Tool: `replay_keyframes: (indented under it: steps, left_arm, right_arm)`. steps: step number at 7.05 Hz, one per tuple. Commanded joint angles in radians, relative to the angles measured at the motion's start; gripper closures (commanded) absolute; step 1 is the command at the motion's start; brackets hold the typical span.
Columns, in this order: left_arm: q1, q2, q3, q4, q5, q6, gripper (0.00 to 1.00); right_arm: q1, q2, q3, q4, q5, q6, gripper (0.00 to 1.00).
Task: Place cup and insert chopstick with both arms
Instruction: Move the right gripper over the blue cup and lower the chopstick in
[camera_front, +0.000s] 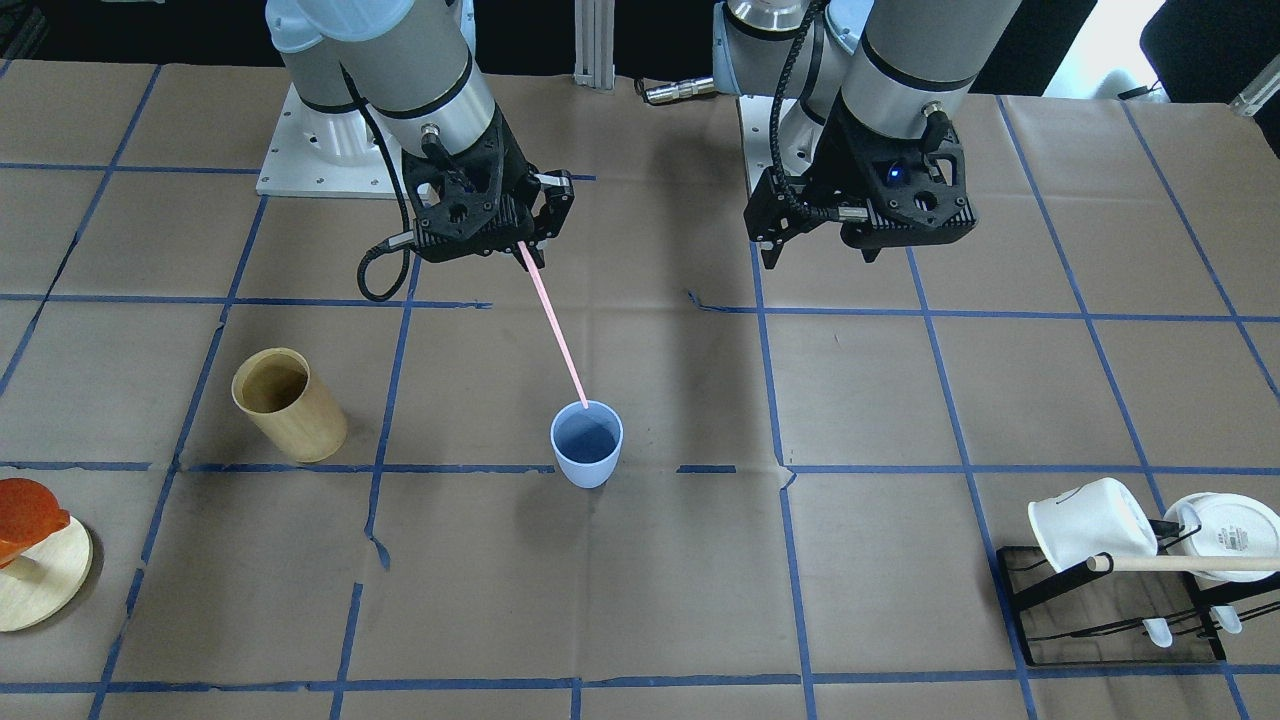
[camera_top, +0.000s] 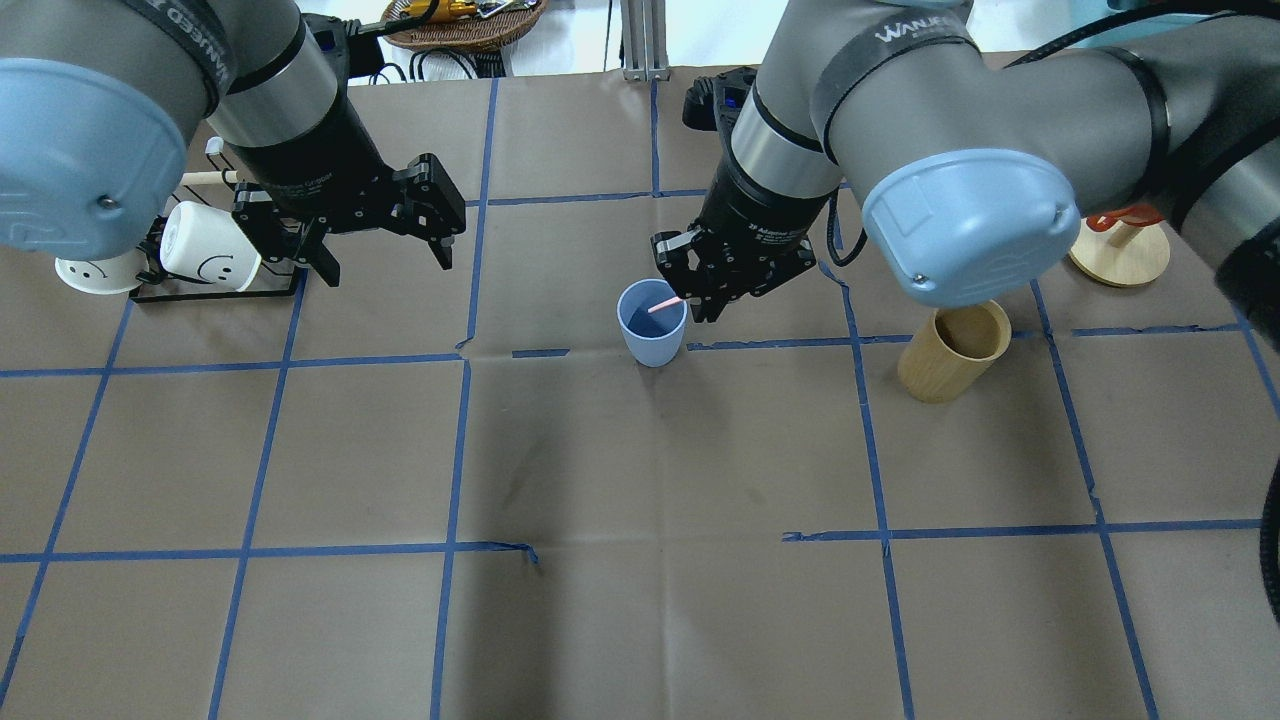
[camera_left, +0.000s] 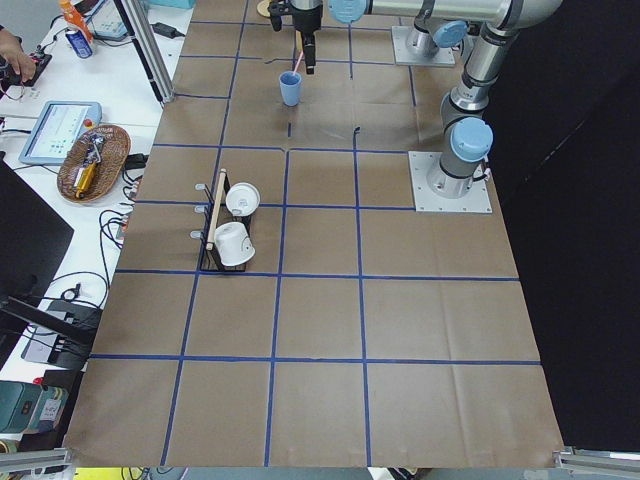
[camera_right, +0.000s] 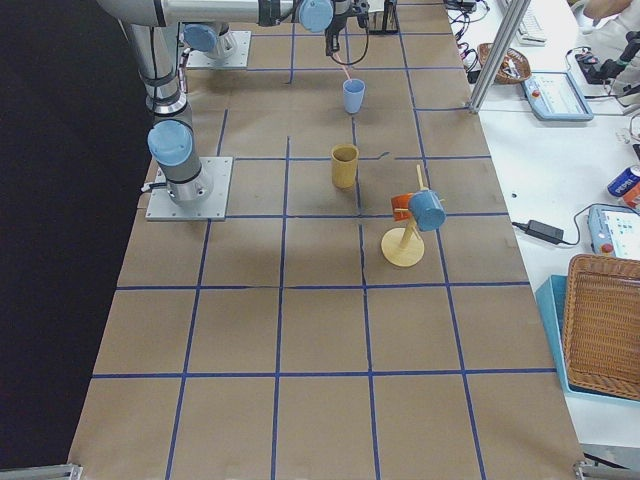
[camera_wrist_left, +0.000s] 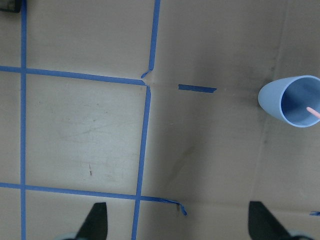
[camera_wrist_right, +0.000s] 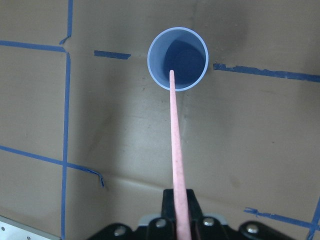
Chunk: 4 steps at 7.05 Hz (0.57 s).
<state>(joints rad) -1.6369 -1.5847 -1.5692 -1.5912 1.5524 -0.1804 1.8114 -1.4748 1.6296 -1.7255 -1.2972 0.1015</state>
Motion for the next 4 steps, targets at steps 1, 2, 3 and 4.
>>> replay_keyframes:
  steps: [1, 2, 3, 4]
  left_arm:
    - [0.0, 0.002, 0.0, -0.009, 0.0, -0.001, 0.0]
    - [0.0, 0.003, 0.0, -0.015, 0.0, -0.001, 0.0]
    - [0.002, 0.002, 0.001, -0.022, 0.0, 0.001, 0.0]
    - [0.005, 0.0, 0.001, -0.029, -0.003, 0.025, 0.0]
  right_arm:
    - [0.0, 0.05, -0.014, -0.003, -0.005, 0.007, 0.9]
    - [0.0, 0.057, -0.007, -0.003, -0.008, 0.007, 0.89]
    - [0.0, 0.06, -0.001, 0.006, -0.011, 0.007, 0.89]
    - [0.0, 0.062, 0.0, 0.007, -0.008, 0.007, 0.87]
